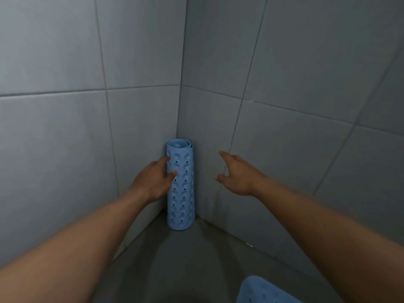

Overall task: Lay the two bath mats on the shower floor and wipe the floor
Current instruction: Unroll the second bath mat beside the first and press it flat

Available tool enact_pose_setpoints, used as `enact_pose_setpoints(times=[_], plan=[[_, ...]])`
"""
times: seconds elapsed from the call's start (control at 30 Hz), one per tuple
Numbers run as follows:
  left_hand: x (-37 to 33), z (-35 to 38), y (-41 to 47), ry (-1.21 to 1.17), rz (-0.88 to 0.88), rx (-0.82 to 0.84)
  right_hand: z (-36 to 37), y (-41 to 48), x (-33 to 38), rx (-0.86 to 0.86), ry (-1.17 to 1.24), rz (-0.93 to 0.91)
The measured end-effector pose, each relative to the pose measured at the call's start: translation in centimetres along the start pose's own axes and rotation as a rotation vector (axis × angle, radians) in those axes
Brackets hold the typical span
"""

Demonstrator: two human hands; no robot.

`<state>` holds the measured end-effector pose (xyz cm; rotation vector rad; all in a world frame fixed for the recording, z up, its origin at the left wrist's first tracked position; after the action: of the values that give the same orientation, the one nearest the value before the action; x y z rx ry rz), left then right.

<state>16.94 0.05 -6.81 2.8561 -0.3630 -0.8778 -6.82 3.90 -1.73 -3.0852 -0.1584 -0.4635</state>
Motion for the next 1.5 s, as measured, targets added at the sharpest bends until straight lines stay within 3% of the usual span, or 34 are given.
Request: enact_pose_setpoints(times=[0.27, 0.5, 0.6, 0.77, 0.97, 1.27, 1.5], plan=[[1.8, 2.4, 7.7, -0.036, -0.026, -0.01, 4.6, 11.3, 0.4, -0.007, 0.176, -0.076], [3.3, 3.8, 13.2, 0.034, -0.091, 0.081, 6.9, 17.1, 1.4, -0.026, 0.262, -0.146], [2.7, 4.1, 13.2, -0.001, -0.085, 0.029, 8.5, 17.8, 1.2, -0.032, 0.349, -0.136], [2.3, 4.2, 12.1, -0.098, -0.006, -0.063, 9.4, 17.6, 0.5, -0.125, 0.478, -0.131], [2.8, 4.3, 10.0, -0.198, 0.037, -0.117, 9.8, 16.0, -0.2, -0.022, 0.725, -0.005], [1.3, 4.7, 4.9, -0.482, 0.016, -0.101, 9.3, 9.9, 0.1, 0.008, 0.693, -0.012], [0.8, 3.9, 2.5, -0.814, -0.251, 0.111, 10.0, 6.2, 0.7, -0.007, 0.79, -0.008]])
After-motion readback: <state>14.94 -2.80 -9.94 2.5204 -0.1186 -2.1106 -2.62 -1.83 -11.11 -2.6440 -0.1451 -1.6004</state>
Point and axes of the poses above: each hand's wrist, its own y-axis towards the middle knuckle, its own z-axis out of the palm, x = y × z, the point moved 2 cm from there along y, towards the middle knuckle
